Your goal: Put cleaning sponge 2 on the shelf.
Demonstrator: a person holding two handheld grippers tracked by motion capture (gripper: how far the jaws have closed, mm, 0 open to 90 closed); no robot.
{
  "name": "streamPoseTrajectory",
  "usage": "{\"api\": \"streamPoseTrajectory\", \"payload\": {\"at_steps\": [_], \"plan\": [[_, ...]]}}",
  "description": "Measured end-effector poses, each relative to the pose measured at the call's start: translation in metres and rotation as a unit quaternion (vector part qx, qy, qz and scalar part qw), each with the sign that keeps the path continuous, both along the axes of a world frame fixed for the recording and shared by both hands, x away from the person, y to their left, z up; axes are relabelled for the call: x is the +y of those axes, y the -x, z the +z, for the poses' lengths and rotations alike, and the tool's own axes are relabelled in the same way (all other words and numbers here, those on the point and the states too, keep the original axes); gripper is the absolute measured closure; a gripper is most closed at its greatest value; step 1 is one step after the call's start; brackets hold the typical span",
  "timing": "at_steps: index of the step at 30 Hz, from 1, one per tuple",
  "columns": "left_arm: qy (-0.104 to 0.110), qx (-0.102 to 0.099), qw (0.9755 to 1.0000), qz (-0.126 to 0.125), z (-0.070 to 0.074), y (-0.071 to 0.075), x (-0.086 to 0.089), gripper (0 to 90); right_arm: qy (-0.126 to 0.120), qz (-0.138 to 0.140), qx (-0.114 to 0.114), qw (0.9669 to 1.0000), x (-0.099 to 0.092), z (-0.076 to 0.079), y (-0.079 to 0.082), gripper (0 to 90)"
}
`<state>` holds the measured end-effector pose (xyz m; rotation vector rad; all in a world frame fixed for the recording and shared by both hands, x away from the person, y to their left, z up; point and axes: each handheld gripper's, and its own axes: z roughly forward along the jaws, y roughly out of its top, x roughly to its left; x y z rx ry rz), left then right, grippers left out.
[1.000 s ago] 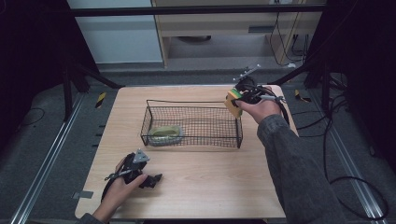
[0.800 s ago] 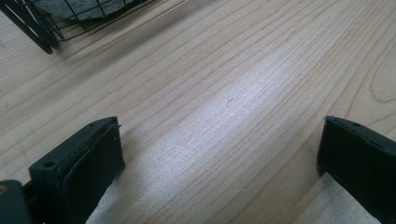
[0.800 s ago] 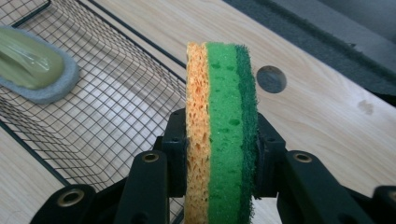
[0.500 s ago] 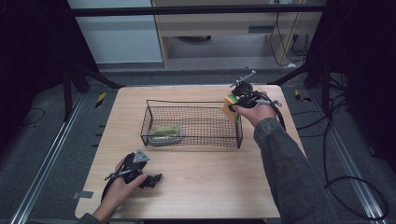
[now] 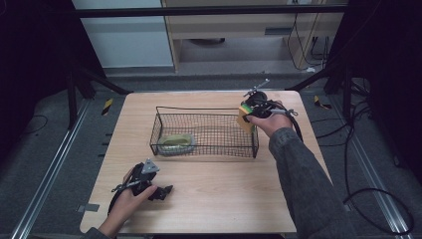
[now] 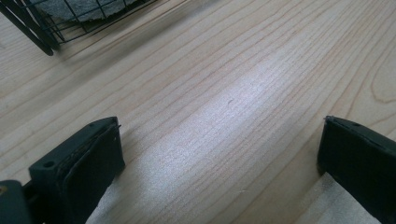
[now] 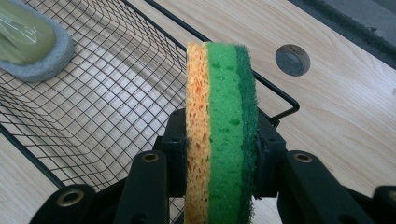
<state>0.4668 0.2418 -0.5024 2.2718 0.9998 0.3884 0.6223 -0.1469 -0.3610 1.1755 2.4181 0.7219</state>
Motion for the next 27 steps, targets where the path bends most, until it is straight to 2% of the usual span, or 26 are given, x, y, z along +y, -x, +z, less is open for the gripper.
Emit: {"api": "streamPoseTrajectory", "payload": {"at_steps": [9, 17, 27], "plan": [[0.001, -0.001, 1.0, 0.0, 0.0, 0.0, 0.0, 0.0, 0.006, -0.004, 0.007, 1.0, -0.003, -0.01, -0.003, 64.8], [0.001, -0.002, 1.0, 0.001, 0.0, 0.0, 0.0, 0.0, -0.001, -0.009, 0.013, 0.9999, -0.004, -0.017, -0.006, 64.7], [0.001, -0.002, 1.0, 0.0, 0.0, 0.0, 0.0, 0.0, 0.013, -0.009, 0.02, 0.9997, 0.001, -0.03, -0.009, 64.6]]}}
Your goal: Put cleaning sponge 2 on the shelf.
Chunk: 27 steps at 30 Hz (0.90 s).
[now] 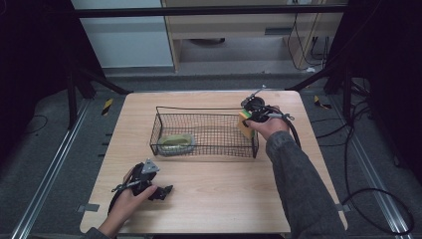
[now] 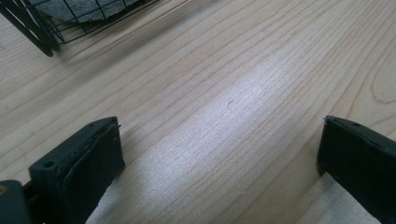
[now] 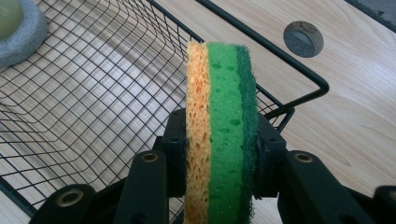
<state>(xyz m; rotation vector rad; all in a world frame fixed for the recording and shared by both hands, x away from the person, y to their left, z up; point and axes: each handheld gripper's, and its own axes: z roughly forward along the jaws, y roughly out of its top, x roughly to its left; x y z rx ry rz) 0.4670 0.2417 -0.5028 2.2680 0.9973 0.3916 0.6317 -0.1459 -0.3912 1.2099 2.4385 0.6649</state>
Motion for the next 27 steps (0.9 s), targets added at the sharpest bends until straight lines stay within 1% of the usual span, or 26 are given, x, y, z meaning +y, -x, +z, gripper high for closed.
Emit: {"api": "streamPoseTrajectory", "payload": {"at_steps": [11, 27], "plan": [[0.0, 0.0, 1.0, 0.0, 0.0, 0.0, 0.0, 0.0, 0.005, -0.001, 0.007, 1.0, 0.001, -0.013, -0.001, 64.4], [0.0, -0.001, 1.0, -0.001, 0.0, 0.0, 0.0, 0.0, 0.004, -0.005, 0.015, 0.9999, 0.001, -0.019, -0.002, 64.1]]}}
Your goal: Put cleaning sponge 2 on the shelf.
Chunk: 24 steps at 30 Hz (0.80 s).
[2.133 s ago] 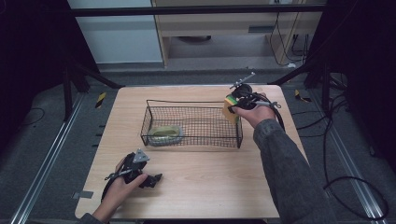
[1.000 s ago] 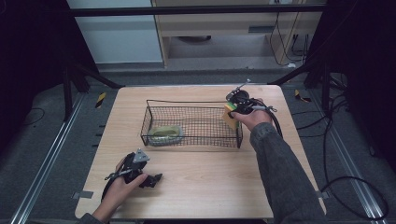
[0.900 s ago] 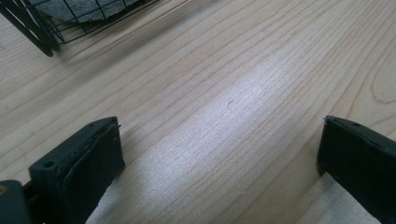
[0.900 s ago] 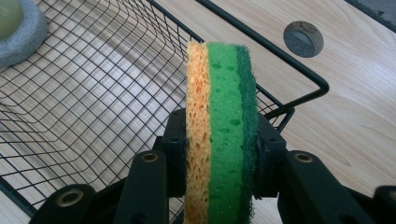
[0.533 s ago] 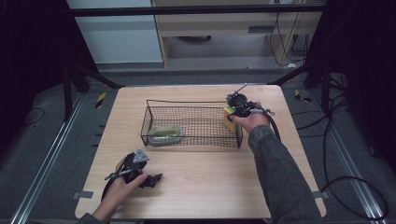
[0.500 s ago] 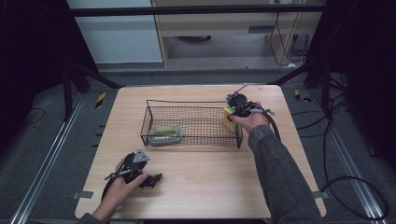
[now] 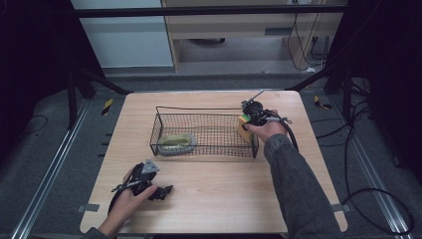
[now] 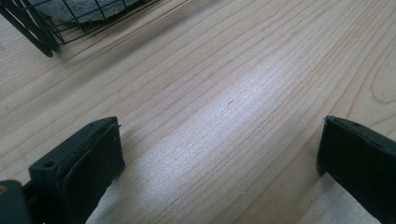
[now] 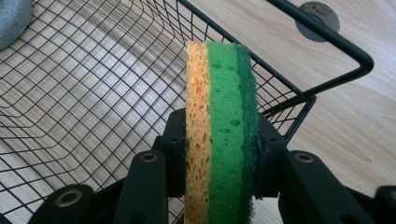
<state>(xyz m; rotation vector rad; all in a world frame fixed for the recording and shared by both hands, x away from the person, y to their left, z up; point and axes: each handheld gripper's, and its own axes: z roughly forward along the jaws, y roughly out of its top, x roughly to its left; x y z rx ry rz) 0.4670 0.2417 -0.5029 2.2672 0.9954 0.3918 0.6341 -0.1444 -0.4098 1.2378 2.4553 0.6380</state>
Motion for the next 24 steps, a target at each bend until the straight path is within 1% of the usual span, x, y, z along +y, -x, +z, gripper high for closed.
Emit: {"api": "streamPoseTrajectory", "payload": {"at_steps": [4, 8, 9, 14, 18, 22, 24], "plan": [[0.0, 0.0, 1.0, 0.0, 0.0, 0.0, 0.0, 0.0, 0.001, -0.002, 0.003, 1.0, 0.0, -0.001, 0.0, 63.7], [0.0, 0.0, 1.0, 0.0, 0.0, 0.0, 0.0, 0.0, 0.005, 0.004, 0.0, 1.0, -0.001, -0.001, 0.001, 61.9], [0.0, 0.0, 1.0, 0.0, 0.0, 0.0, 0.0, 0.0, 0.003, 0.001, 0.002, 1.0, -0.001, 0.0, 0.001, 61.2], [0.0, 0.0, 1.0, 0.0, 0.0, 0.0, 0.0, 0.0, 0.0, 0.001, 0.002, 1.0, -0.003, 0.003, 0.003, 57.6], [0.0, 0.0, 1.0, 0.001, 0.0, 0.0, 0.0, 0.0, -0.006, -0.007, 0.001, 1.0, -0.005, 0.007, 0.009, 55.2], [0.0, 0.0, 1.0, 0.001, 0.0, 0.0, 0.0, 0.0, -0.008, -0.007, -0.003, 0.9999, -0.009, 0.009, 0.012, 55.9], [-0.001, 0.0, 1.0, 0.001, 0.0, 0.0, -0.001, 0.0, -0.01, -0.009, -0.004, 0.9999, -0.011, 0.012, 0.016, 58.1]]}}
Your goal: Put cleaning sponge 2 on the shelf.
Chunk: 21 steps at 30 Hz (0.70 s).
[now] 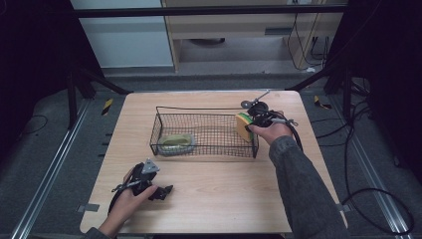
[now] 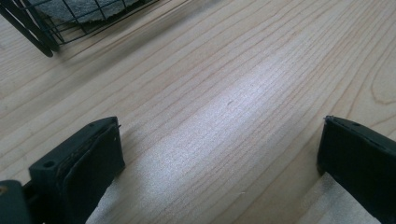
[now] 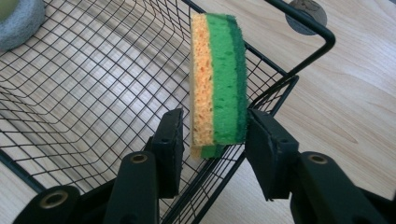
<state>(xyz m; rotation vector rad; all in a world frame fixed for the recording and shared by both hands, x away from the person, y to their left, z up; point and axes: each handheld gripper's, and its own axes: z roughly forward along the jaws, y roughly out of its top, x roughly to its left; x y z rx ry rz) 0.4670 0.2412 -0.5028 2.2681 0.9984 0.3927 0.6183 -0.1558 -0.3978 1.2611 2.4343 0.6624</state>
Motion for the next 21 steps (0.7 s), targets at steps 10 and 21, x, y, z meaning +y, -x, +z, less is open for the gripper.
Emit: {"api": "streamPoseTrajectory", "payload": {"at_steps": [10, 21], "plan": [[0.0, 0.0, 1.0, 0.0, 0.0, 0.0, -0.0001, 0.0, -0.008, 0.004, -0.009, 0.9999, 0.0002, 0.0067, 0.0055, 58.6], [0.0, 0.0, 1.0, 0.0, 0.0, -0.0003, -0.0009, 0.0, -0.013, 0.019, -0.012, 0.9997, 0.0073, 0.0082, 0.0088, 59.8]]}}
